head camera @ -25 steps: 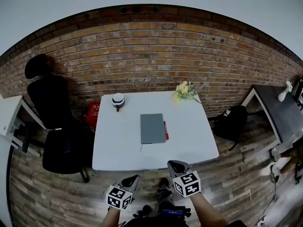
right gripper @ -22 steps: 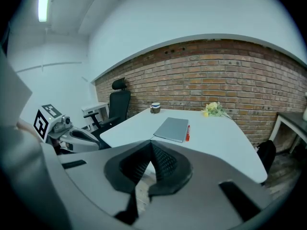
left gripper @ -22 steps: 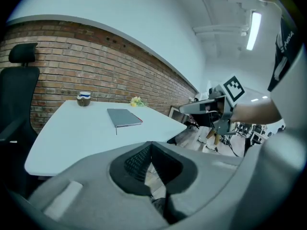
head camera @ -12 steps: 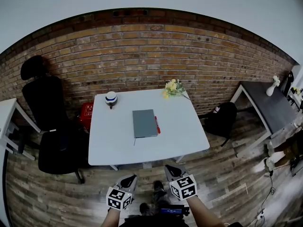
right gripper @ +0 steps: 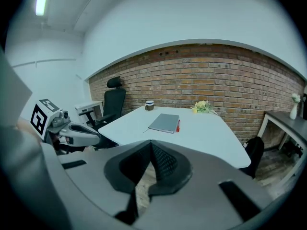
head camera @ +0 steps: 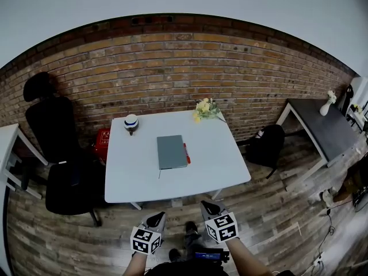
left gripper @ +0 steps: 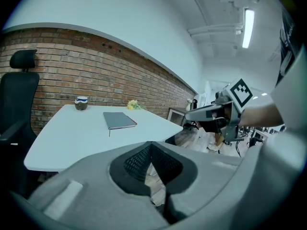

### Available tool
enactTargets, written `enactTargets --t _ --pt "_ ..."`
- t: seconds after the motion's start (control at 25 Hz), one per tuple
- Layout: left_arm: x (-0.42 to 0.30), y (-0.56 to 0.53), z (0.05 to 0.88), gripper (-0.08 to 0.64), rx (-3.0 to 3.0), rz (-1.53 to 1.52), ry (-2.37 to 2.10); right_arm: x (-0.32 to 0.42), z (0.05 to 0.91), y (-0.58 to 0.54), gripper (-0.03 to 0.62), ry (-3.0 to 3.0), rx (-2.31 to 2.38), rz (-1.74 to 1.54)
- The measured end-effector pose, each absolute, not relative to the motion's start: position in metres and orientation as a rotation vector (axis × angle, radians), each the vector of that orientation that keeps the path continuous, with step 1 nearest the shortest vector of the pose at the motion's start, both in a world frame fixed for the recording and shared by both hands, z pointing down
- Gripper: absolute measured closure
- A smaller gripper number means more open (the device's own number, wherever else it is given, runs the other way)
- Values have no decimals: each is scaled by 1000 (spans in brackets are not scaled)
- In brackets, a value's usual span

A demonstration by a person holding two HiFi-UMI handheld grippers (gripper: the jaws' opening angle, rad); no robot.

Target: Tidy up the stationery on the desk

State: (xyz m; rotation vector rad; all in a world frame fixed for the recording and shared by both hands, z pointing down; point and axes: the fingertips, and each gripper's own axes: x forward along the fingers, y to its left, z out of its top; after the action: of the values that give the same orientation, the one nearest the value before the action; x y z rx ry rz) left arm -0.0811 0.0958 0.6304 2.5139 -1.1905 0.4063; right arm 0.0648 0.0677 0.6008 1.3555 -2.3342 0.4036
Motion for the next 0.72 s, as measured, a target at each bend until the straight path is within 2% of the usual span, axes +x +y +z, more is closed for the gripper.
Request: enactTargets --t 0.72 --pt "-78 102 632 549 2523 387 -1107 63 600 63 583 -2347 1355 402"
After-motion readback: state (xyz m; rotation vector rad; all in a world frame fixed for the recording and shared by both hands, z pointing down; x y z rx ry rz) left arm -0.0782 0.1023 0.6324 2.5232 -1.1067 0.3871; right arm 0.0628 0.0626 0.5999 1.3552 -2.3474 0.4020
